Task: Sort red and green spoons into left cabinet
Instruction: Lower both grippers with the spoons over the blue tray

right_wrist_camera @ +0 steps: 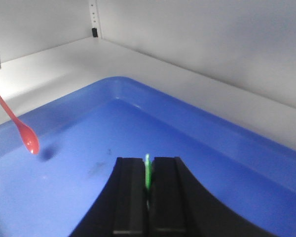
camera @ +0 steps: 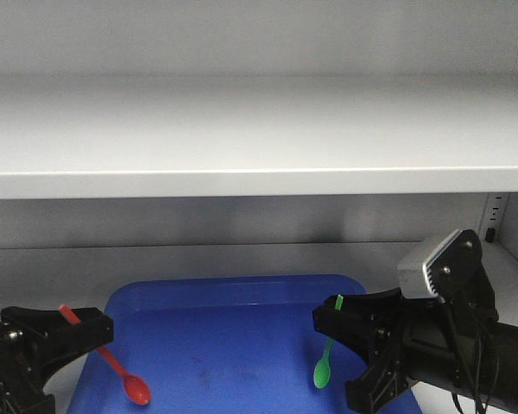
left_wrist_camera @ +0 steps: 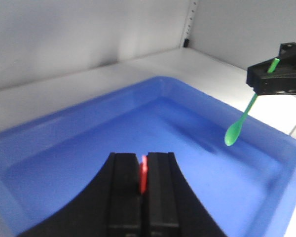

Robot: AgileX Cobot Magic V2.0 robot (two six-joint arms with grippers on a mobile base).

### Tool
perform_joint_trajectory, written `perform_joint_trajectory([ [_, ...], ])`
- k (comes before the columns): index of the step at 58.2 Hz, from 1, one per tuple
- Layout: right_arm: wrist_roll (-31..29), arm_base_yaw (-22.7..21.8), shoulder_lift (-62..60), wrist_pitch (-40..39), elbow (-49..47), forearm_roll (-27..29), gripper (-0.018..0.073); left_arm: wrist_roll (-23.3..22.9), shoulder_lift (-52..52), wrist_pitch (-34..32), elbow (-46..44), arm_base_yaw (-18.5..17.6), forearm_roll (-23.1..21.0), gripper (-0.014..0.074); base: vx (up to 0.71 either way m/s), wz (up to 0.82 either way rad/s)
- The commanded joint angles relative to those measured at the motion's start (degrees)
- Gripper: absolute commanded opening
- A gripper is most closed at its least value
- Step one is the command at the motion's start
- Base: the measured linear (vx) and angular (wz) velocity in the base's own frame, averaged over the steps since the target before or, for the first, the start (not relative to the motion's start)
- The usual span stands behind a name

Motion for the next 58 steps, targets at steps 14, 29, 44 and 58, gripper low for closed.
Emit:
perform_joint_trajectory([
  [14,-0.72,-0.14,-0.34,2.5,-2.17,4.76,-0.0003,-4.26,4.67,2.6,-7.09,-2.29,-4.79,-0.0001,0.0,0.0],
  [29,5.77,-0.14,-0.34,3.74,-3.84,4.76,-0.0003,-4.68,9.49,1.6,-9.46,-7.55,-4.79,-0.0001,0.0,0.0],
  [44,14.97,-0.14,-0.16,3.26,-3.84,4.76,-0.0003,-10.26,10.05,-0.63,-9.51,-7.97,-4.79,-0.0001,0.0,0.0],
  [58,27.05,-0.14,-0.16,1.97,-3.84,4.76,-0.0003,-15.4,10.05,-0.82,-9.51,-7.97,-4.79,-0.0001,0.0,0.0],
])
